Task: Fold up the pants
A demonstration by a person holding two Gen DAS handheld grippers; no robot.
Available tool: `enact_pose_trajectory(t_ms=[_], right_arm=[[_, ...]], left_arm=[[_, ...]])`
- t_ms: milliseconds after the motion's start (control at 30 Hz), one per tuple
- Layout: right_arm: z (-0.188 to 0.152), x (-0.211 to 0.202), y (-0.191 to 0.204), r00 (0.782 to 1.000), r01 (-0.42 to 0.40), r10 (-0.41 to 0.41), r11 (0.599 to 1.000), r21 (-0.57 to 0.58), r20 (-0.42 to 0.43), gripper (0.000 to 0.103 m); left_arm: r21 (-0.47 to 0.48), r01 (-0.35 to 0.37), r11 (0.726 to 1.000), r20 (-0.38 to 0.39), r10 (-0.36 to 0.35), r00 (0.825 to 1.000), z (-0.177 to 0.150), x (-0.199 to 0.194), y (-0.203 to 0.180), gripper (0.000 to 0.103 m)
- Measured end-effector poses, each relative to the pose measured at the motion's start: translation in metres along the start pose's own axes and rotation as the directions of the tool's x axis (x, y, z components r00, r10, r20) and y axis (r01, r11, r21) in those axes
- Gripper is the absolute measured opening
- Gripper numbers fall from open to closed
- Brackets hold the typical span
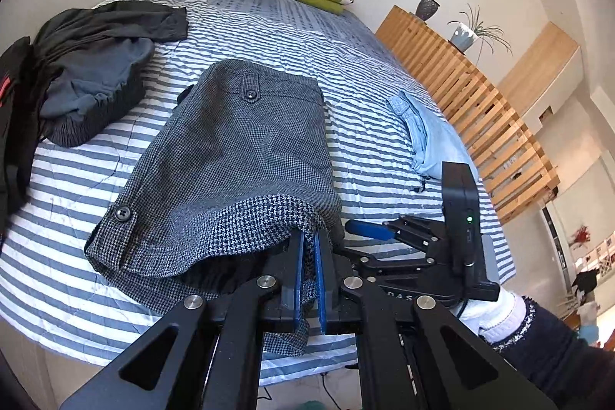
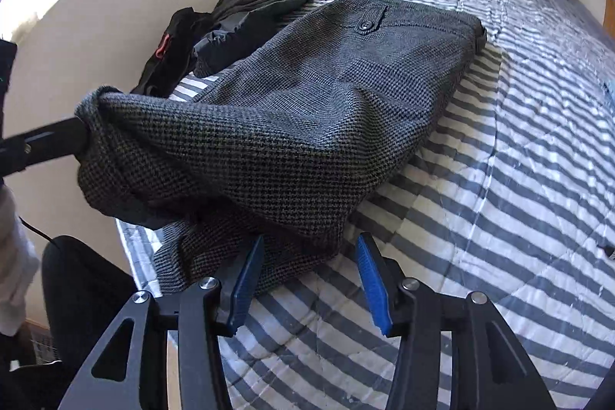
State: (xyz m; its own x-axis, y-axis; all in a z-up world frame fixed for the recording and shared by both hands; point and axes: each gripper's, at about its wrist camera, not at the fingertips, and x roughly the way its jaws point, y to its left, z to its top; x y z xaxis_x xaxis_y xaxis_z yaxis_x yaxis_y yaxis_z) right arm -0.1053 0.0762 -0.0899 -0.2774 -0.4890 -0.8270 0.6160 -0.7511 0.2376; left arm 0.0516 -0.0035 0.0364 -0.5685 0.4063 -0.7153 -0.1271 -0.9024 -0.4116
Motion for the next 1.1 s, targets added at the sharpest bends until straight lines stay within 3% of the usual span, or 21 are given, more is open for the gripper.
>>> enact_pose_trajectory(t_ms=[133, 200, 300, 367, 467, 767, 1000, 1033, 1067, 1100], right_arm=[[0.006, 0.008, 0.001, 0.997, 0.076, -0.076, 0.997, -0.029, 0.018, 0.045], [0.01, 0.009, -0.009, 0.999, 0.038, -0.039, 0.999, 0.037, 0.016, 0.02], [0.012, 0.005, -0.02, 1.0, -0.011, 0.01, 0.995, 0.102, 0.019, 0.014], [0.013, 0.006, -0.021, 1.0, -0.013, 0.012, 0.994, 0.107, 0.011, 0.013], [0.014, 0.008, -0.023, 1.0, -0.026, 0.026, 0.992, 0.122, 0.001, 0.013], [0.015, 0.008, -0.033, 0.998, -0.055, 0.06, 0.979, 0.194, -0.017, 0.013], [0.017, 0.012, -0.037, 0.996, -0.08, 0.09, 0.963, 0.259, -0.027, 0.013], [0.018, 0.012, -0.037, 0.996, -0.078, 0.088, 0.963, 0.257, -0.027, 0.013], [0.018, 0.011, -0.037, 0.996, -0.078, 0.087, 0.963, 0.257, -0.027, 0.013], [0.017, 0.011, -0.037, 0.996, -0.079, 0.089, 0.963, 0.259, -0.028, 0.013]], left_arm=[[0.004, -0.009, 1.0, -0.008, 0.009, 1.0, -0.003, -0.001, 0.005, 0.005], [-0.008, 0.013, 1.0, -0.027, -0.014, 1.0, -0.012, 0.005, 0.008, 0.006], [-0.002, 0.029, 1.0, -0.062, -0.029, 0.998, -0.029, 0.017, 0.007, 0.011], [0.002, 0.038, 0.999, -0.092, -0.037, 0.995, -0.042, 0.025, 0.006, 0.031], [0.001, 0.033, 0.999, -0.106, -0.032, 0.994, -0.065, 0.036, 0.002, 0.048], [-0.023, 0.038, 0.999, -0.123, -0.04, 0.992, -0.102, 0.057, -0.02, 0.049], [-0.066, -0.024, 0.998, -0.118, 0.016, 0.993, -0.106, 0.081, -0.027, 0.047], [-0.076, -0.023, 0.997, -0.104, 0.015, 0.994, -0.103, 0.082, -0.026, 0.039], [-0.074, -0.037, 0.997, -0.098, 0.029, 0.995, -0.099, 0.083, -0.026, 0.017], [-0.055, -0.057, 0.997, -0.101, 0.051, 0.994, -0.095, 0.084, -0.027, 0.009]])
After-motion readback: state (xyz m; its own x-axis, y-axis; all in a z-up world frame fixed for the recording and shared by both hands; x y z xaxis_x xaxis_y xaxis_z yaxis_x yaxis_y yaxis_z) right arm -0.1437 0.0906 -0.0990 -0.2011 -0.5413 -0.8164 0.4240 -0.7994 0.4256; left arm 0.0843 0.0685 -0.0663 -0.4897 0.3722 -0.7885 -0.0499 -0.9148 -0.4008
